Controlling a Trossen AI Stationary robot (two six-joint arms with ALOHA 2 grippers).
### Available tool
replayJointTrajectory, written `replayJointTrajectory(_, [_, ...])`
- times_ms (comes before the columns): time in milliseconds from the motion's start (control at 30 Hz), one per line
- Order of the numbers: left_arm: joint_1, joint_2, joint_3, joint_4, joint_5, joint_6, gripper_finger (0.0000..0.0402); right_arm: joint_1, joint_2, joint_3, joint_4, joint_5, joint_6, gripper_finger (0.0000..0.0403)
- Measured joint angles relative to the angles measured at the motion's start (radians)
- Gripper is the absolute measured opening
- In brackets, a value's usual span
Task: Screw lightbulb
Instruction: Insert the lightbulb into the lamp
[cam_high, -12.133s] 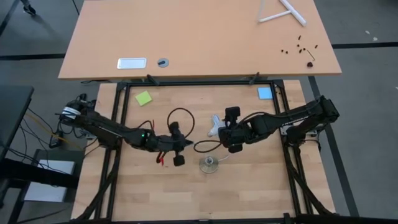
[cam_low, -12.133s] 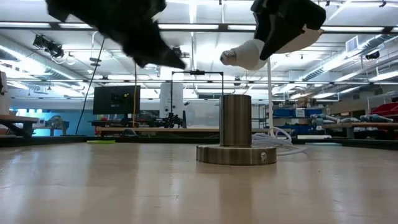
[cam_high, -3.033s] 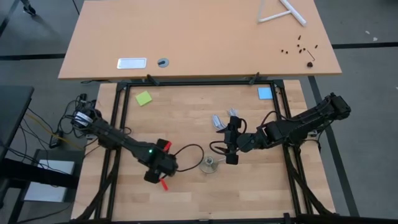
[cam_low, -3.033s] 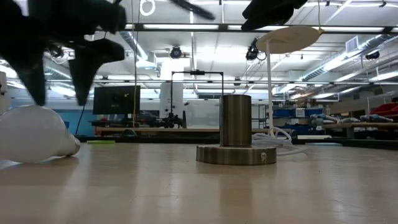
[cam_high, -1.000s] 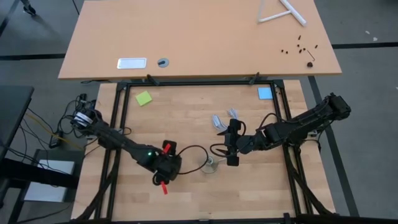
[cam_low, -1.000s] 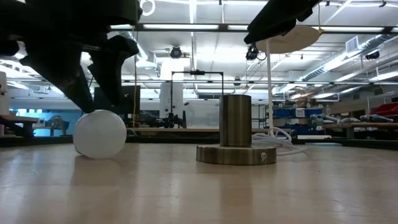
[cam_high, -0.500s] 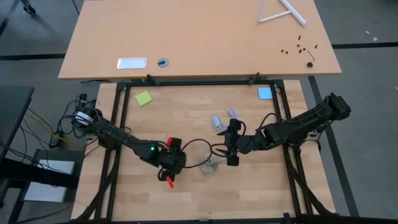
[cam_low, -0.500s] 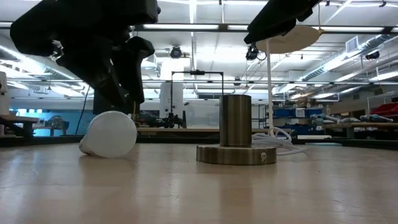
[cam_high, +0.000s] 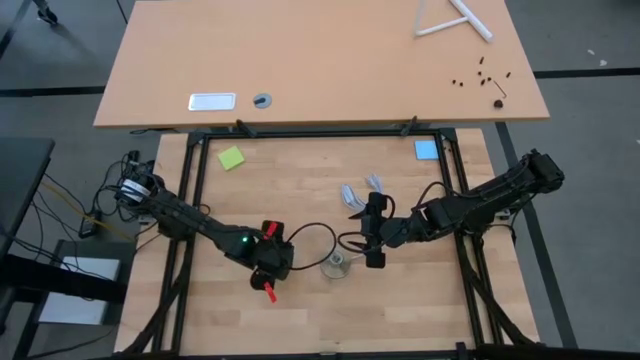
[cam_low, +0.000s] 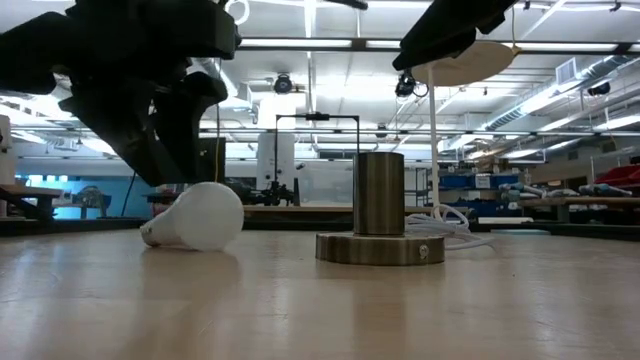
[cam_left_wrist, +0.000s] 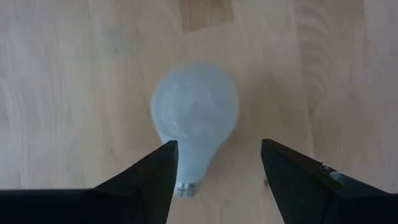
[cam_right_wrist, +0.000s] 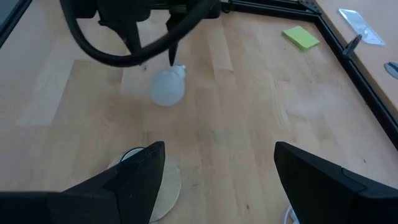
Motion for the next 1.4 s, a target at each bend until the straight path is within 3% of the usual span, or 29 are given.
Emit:
replayJointTrajectory(133, [0.0, -0.007, -0.042, 0.028, -0.051, -0.011, 0.0237, 0.0, 0.0, 0.0, 0.0, 0.0, -0.005, 0.031])
replayJointTrajectory(433, [0.031, -0.116, -0.231, 0.242, -0.046, -0.04, 0.0217, 0.007, 0.0, 0.0, 0.0, -0.002, -0.008, 0.031])
replayJointTrajectory(767, [0.156, -0.217, -0.392, 0.397, -0.039, -0.079, 0.0203, 0.005, 0.001, 0.0, 0.019, -0.002, -0.014, 0.031])
replayJointTrajectory(1400, [0.2, -0.2, -0.406, 0.418, 0.012, -0.141, 0.0204, 0.005, 0.001, 0.0, 0.033, -0.008, -0.021, 0.031])
